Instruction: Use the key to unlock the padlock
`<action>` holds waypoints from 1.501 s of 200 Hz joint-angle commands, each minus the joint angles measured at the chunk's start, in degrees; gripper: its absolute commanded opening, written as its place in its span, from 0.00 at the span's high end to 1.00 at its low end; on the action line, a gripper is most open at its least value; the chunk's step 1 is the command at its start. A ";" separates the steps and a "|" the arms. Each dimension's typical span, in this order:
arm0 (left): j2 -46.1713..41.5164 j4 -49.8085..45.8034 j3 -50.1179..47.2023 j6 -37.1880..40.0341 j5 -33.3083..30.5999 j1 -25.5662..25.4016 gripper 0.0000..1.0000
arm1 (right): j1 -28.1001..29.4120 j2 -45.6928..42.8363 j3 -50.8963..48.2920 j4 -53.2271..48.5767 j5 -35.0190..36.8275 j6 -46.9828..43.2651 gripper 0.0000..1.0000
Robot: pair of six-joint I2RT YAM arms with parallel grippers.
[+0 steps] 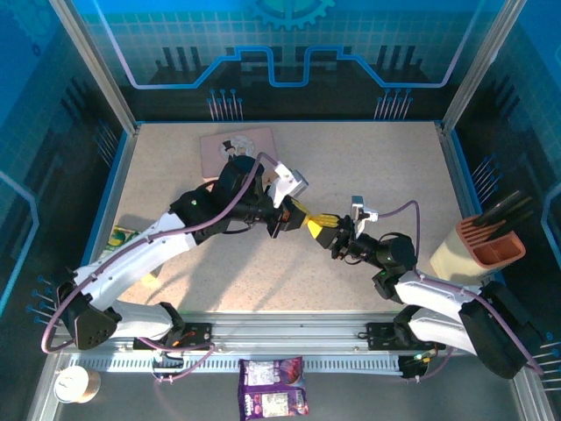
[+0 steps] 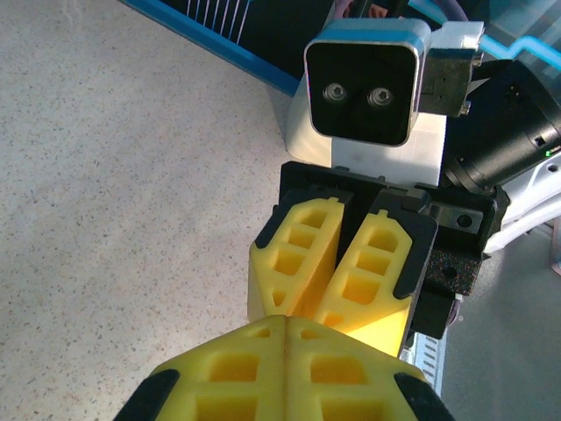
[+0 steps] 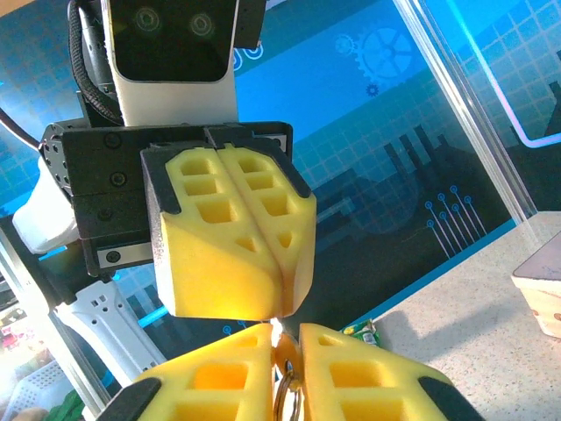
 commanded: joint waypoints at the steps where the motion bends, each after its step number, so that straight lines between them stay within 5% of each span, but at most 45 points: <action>1: -1.35 3.54 -1.02 -1.09 -3.07 0.53 1.00 | 1.62 -1.52 0.97 2.67 -1.66 -0.19 0.85; 127: -2.06 7.35 -3.36 -2.15 -3.86 0.50 1.00 | 1.76 -2.31 1.72 2.69 0.53 2.80 1.00; 143: -2.36 7.79 -3.74 -2.28 -5.13 0.54 0.84 | 1.50 -1.81 1.86 2.41 1.33 3.83 1.00; 165: -4.00 9.51 -5.65 -2.86 -9.95 0.80 0.48 | 0.35 -2.30 2.23 -4.55 3.45 4.04 1.00; 171: -4.92 10.41 -6.49 -3.45 -12.07 0.91 0.31 | 0.08 -2.97 2.33 -7.86 4.13 3.43 1.00; 184: -6.95 10.95 -8.06 -6.27 -16.54 1.81 0.17 | -0.46 -5.23 3.01 -16.16 5.11 1.24 1.00; 238: -11.27 12.02 -16.06 -22.17 -23.66 14.27 0.17 | -1.30 -20.31 8.89 -57.03 14.41 -14.88 1.00; 260: -8.97 12.52 -20.32 -29.44 -25.58 18.65 0.17 | -2.36 -23.19 8.71 -61.75 14.05 -16.58 1.00; 300: -0.29 28.73 -28.02 -35.90 -29.25 19.01 0.17 | -2.95 -24.87 5.85 -60.33 12.20 -15.37 1.00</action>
